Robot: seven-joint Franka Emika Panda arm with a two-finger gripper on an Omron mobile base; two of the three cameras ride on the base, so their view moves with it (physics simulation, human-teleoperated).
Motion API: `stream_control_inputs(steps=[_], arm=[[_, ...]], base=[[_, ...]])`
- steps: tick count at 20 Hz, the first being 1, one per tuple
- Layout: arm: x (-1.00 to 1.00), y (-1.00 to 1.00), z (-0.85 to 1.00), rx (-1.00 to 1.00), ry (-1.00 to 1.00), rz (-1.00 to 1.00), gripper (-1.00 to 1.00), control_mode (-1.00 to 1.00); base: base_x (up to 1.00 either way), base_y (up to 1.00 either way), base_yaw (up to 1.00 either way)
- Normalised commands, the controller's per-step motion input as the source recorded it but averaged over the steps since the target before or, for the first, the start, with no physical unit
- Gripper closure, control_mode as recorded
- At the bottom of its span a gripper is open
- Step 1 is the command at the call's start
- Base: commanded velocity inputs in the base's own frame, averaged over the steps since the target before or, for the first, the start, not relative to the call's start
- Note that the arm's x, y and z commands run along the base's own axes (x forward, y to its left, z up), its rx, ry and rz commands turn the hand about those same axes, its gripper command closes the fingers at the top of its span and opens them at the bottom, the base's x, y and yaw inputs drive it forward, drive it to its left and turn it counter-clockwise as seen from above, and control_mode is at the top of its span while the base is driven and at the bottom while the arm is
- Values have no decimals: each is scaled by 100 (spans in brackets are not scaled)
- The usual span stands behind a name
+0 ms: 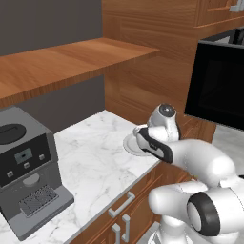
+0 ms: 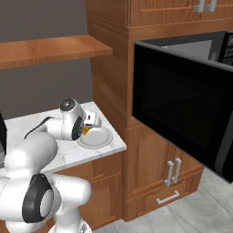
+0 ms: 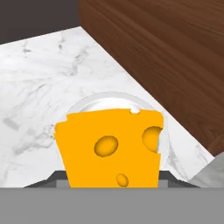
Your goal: Pick the cheese from the counter and place it in the microwave. Then turn on the microwave.
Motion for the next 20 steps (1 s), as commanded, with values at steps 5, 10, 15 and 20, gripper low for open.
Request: stream_control_inputs(steps=[5, 10, 15, 20], arm=[[-39, 0, 36, 0, 0, 2, 100, -100], [-41, 0, 32, 0, 0, 0, 100, -100], [-37, 0, 39, 0, -2, 0, 100, -100], [-34, -1, 43, 0, -3, 1, 100, -100]], base=[[0, 0, 0], [0, 0, 0], [0, 0, 0], [0, 0, 0]])
